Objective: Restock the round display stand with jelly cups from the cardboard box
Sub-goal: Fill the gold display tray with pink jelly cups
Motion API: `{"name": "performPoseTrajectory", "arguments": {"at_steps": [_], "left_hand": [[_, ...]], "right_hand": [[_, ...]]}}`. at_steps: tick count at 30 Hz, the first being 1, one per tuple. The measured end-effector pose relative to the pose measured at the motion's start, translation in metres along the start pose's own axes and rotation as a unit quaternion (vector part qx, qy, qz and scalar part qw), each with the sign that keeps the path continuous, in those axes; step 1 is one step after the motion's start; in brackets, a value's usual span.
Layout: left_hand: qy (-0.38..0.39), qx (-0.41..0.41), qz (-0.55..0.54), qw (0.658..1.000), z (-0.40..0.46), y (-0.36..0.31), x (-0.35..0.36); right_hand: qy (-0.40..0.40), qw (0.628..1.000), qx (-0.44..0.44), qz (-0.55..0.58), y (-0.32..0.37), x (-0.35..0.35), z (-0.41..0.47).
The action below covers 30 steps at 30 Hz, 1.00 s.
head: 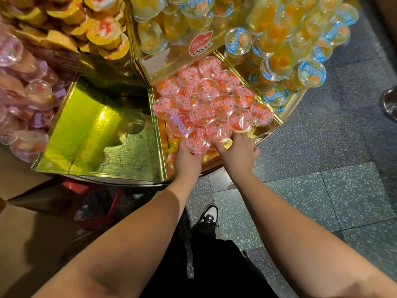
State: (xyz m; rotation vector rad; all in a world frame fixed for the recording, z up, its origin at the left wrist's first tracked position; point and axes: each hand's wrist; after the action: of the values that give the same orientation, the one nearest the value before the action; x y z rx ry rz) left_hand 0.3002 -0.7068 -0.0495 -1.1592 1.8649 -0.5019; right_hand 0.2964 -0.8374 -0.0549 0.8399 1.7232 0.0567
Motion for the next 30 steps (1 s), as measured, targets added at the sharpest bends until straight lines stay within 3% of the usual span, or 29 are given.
{"name": "performPoseTrajectory", "arguments": {"at_steps": [10, 19, 24, 30], "left_hand": [[0.001, -0.026, 0.022, 0.999, 0.004, -0.004, 0.004], [0.057, 0.003, -0.012, 0.998, -0.038, -0.003, -0.063], [-0.026, 0.021, -0.009, 0.999, -0.06, -0.002, -0.165], [-0.143, -0.001, -0.023, 0.989, -0.096, 0.053, -0.311]], "right_hand": [[0.05, 0.998, 0.004, -0.032, 0.0, -0.012, 0.001], [0.096, 0.993, -0.05, -0.041, 0.005, -0.059, -0.02], [0.135, 0.975, -0.172, -0.031, 0.087, -0.076, -0.033], [0.213, 0.896, -0.379, -0.086, 0.25, -0.047, -0.08]]}}
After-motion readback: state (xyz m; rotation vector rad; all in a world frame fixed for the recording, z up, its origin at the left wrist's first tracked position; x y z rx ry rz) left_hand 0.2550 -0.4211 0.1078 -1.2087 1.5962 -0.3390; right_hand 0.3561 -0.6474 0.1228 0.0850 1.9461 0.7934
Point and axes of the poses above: each hand's wrist, its own z-axis towards the middle knuckle, its own x-axis out of the palm, y = z × x, and after that the axes turned 8 degrees about y, right-handed
